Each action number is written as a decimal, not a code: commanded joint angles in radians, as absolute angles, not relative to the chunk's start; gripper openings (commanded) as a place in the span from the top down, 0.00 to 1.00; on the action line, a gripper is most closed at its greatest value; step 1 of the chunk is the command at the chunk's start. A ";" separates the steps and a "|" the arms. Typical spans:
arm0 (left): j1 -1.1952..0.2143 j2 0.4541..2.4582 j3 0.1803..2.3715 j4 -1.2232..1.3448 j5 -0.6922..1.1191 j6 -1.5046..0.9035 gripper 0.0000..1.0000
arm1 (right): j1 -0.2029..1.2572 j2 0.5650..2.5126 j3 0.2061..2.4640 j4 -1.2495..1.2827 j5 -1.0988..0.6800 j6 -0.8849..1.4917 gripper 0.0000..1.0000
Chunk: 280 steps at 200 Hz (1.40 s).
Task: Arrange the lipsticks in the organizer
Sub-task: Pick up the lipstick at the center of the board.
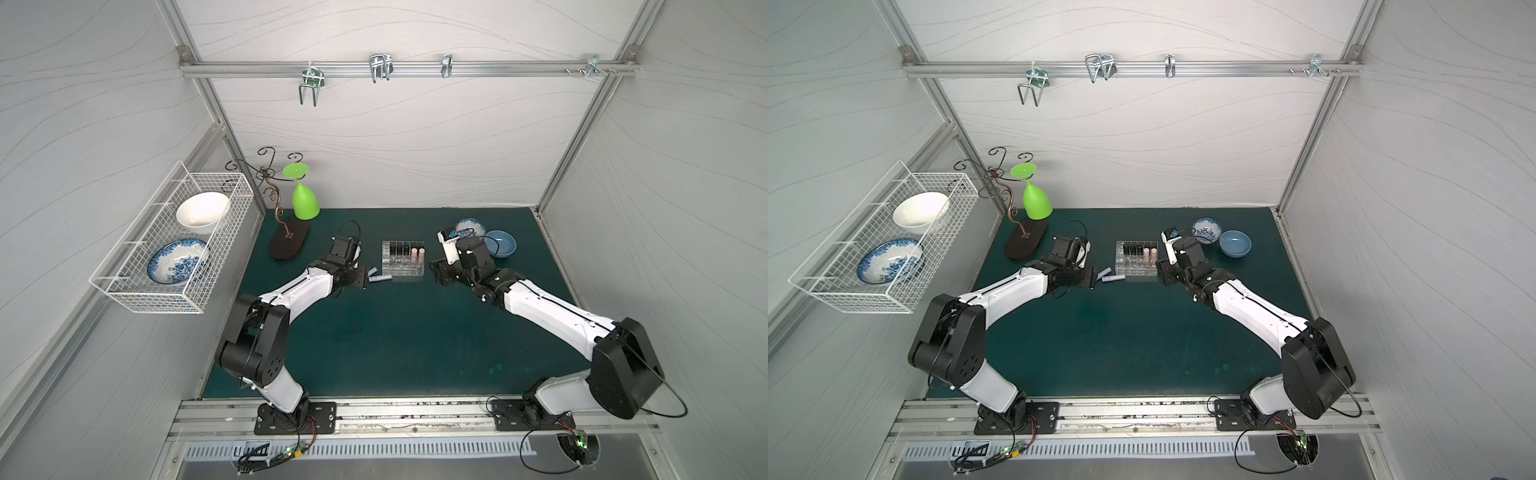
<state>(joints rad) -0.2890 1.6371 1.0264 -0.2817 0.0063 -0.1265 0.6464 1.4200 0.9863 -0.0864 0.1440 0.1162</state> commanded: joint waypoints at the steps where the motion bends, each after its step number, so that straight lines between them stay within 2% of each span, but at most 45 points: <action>1: -0.244 1.681 1.086 -0.270 0.092 -0.143 0.37 | 0.643 1.430 1.002 -0.086 0.129 0.129 0.36; 48: -0.238 1.759 1.119 -0.259 0.176 -0.123 0.37 | 0.643 1.445 1.009 -0.089 0.121 0.130 0.36; 120: -0.238 1.849 1.174 -0.280 0.206 -0.120 0.38 | 0.643 1.463 1.019 -0.094 0.105 0.133 0.36; 214: -0.239 1.925 1.227 -0.324 0.199 -0.140 0.57 | 0.643 1.459 1.020 -0.098 0.095 0.135 0.36; 280: -0.258 1.985 1.260 -0.343 0.184 -0.130 0.59 | 0.643 1.463 1.023 -0.100 0.096 0.136 0.37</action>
<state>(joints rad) -0.2455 1.9404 1.2163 -0.3302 0.1947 -0.1349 0.6464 1.4570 0.9939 -0.0898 0.1032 0.1265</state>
